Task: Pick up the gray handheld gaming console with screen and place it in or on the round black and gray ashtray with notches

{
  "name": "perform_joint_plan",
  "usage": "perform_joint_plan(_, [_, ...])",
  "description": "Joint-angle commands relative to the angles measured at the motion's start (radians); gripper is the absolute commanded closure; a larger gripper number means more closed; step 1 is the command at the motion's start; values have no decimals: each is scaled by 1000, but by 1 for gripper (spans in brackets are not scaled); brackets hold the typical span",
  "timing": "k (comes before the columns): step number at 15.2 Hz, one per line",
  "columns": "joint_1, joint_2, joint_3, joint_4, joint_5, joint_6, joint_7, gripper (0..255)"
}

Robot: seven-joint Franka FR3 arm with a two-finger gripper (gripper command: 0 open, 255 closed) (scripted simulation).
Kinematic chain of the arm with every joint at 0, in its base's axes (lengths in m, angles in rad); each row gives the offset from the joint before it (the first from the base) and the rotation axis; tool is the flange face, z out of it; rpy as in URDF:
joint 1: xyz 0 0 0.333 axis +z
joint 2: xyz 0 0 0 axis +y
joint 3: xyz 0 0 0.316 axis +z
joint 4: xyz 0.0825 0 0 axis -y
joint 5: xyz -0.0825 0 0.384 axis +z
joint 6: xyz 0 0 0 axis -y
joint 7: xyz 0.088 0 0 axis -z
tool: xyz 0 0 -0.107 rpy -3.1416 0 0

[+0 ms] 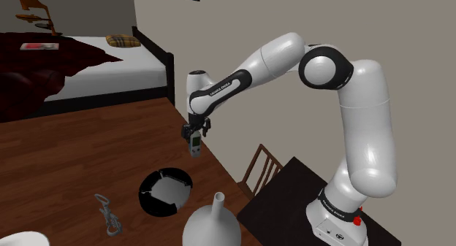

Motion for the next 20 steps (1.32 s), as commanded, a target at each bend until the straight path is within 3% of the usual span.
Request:
perform_joint_plan(1, [0, 1, 0, 0, 0, 1, 0, 0])
perform_joint_plan(4, [0, 1, 0, 0, 0, 1, 0, 0])
perform_joint_plan(5, [0, 1, 0, 0, 0, 1, 0, 255])
perform_joint_plan(14, [0, 1, 0, 0, 0, 1, 0, 255])
perform_joint_plan(20, [-2, -50, 3, 8, 5, -58, -3, 255])
